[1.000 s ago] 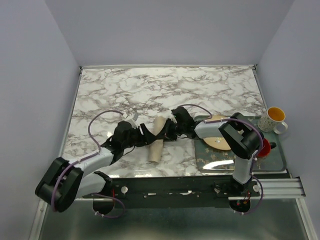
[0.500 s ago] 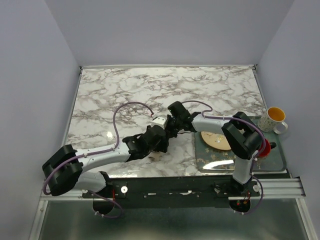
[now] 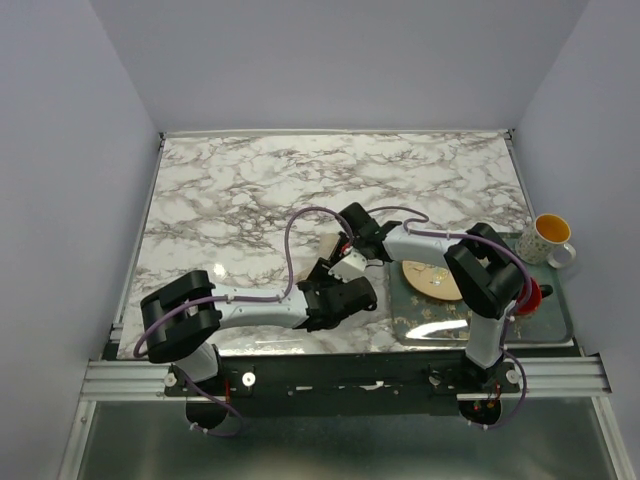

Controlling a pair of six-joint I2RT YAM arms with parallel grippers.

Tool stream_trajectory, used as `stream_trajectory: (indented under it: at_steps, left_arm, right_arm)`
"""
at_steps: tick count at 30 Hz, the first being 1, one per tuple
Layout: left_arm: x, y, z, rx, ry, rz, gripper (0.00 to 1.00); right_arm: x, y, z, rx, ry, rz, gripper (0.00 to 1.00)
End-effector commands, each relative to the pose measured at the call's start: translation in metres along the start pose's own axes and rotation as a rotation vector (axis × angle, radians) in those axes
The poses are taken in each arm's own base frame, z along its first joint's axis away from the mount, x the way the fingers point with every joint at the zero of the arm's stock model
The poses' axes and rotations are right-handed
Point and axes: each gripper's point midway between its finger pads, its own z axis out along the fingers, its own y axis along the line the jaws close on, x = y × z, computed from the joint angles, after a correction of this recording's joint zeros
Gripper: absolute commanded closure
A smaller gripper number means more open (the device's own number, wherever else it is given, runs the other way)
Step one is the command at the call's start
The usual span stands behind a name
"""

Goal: Fold the napkin, place the utensils inside, and roll it up
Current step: Roll the napkin with the utensil

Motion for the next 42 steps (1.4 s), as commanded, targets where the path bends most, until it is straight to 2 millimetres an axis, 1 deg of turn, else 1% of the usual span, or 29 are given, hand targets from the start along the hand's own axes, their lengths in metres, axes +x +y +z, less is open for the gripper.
stream_trajectory:
  at_steps: [1,7,12,13,15,18,19,21,22,23,24,25,26,27,28,29,30,31,32,33,34,35,36,37,38,39,40,41,42]
  left_arm:
    - [-0.013,0.016,-0.010,-0.142,-0.077,0.081,0.29]
    - [0.002,0.004,0.002,-0.108,-0.021,0.091,0.31]
    - [0.014,0.009,0.013,-0.094,0.009,0.062,0.38]
    - [0.016,0.011,0.015,-0.095,0.015,0.059,0.43]
    - [0.016,0.012,0.015,-0.094,0.014,0.052,0.49]
    - [0.014,0.011,0.015,-0.082,0.010,0.037,0.60]
    - [0.015,0.011,0.015,-0.077,0.013,0.035,0.68]
    - [0.016,0.015,0.016,-0.077,0.021,0.013,0.77]
    - [0.017,0.016,0.016,-0.073,0.026,0.005,0.86]
    - [0.019,0.017,0.016,-0.061,0.029,-0.006,0.89]
    - [0.019,0.017,0.016,-0.054,0.028,-0.022,0.90]
    - [0.019,0.021,0.017,-0.054,0.032,-0.041,0.92]
    - [0.024,0.021,0.016,-0.026,0.048,-0.054,0.93]
    - [0.023,0.021,0.018,-0.012,0.043,-0.080,0.93]
    - [0.023,0.023,0.020,-0.002,0.047,-0.101,0.97]
    - [0.026,0.026,0.019,0.012,0.045,-0.120,0.98]
    - [0.027,0.020,0.019,0.057,0.053,-0.146,0.98]
    - [0.026,0.020,0.019,0.077,0.054,-0.178,0.99]
    - [0.030,0.028,0.020,0.083,0.058,-0.214,0.99]
    - [0.029,0.021,0.020,0.145,0.060,-0.257,0.99]
    - [0.028,0.023,0.020,0.168,0.056,-0.291,0.99]
    - [0.022,0.024,0.016,0.198,0.037,-0.339,0.99]
    - [0.027,0.032,0.020,0.204,0.034,-0.377,0.99]
    - [0.027,0.028,0.017,0.250,0.041,-0.400,0.99]
    - [0.030,0.032,0.015,0.263,0.041,-0.429,0.99]
    - [0.024,0.037,0.017,0.272,0.017,-0.467,0.99]
    - [0.023,0.037,0.015,0.292,0.015,-0.482,0.99]
    - [0.025,0.036,0.012,0.329,0.021,-0.501,0.99]
    - [0.019,0.033,0.010,0.369,0.002,-0.534,1.00]
  right_arm:
    - [0.006,-0.011,0.005,0.060,0.011,0.030,0.99]
    - [0.008,-0.009,0.005,0.054,0.020,0.034,0.99]
    - [0.010,-0.011,0.004,0.056,0.033,0.051,0.99]
    - [0.011,-0.010,0.003,0.054,0.034,0.051,0.99]
    - [0.010,-0.010,0.002,0.051,0.030,0.051,1.00]
    - [0.009,-0.004,0.002,0.031,0.035,0.031,0.98]
    - [0.008,0.000,0.003,0.007,0.035,0.008,0.95]
    - [0.012,0.004,0.003,-0.021,0.057,-0.006,0.91]
    - [0.013,0.003,0.004,-0.025,0.059,-0.012,0.85]
    - [0.013,0.005,0.003,-0.040,0.057,-0.019,0.80]
    - [0.013,0.006,0.002,-0.051,0.055,-0.027,0.77]
    - [0.011,0.006,0.002,-0.058,0.049,-0.035,0.68]
    - [0.010,0.008,0.000,-0.070,0.045,-0.043,0.65]
    - [0.009,0.010,-0.002,-0.083,0.041,-0.054,0.61]
    - [0.008,0.011,-0.003,-0.088,0.035,-0.069,0.55]
    - [0.005,0.010,-0.004,-0.092,0.028,-0.074,0.50]
    - [0.004,0.011,-0.006,-0.101,0.026,-0.084,0.47]
    - [0.003,0.010,-0.007,-0.105,0.022,-0.105,0.41]
    - [0.002,0.009,-0.008,-0.108,0.016,-0.118,0.36]
    - [0.002,0.009,-0.009,-0.118,0.015,-0.130,0.33]
    - [0.001,0.011,-0.011,-0.131,0.009,-0.154,0.30]
    - [0.001,0.012,-0.011,-0.145,0.006,-0.177,0.24]
    - [0.001,0.011,-0.012,-0.149,0.006,-0.194,0.22]
    - [0.001,0.010,-0.014,-0.152,0.001,-0.219,0.19]
    - [0.001,0.013,-0.015,-0.176,-0.005,-0.240,0.15]
    - [0.001,0.013,-0.016,-0.186,-0.009,-0.245,0.14]
    - [0.004,0.006,-0.015,-0.182,-0.002,-0.241,0.11]
    - [0.006,0.011,-0.016,-0.221,0.005,-0.254,0.10]
    - [0.005,0.016,-0.016,-0.245,0.004,-0.260,0.09]
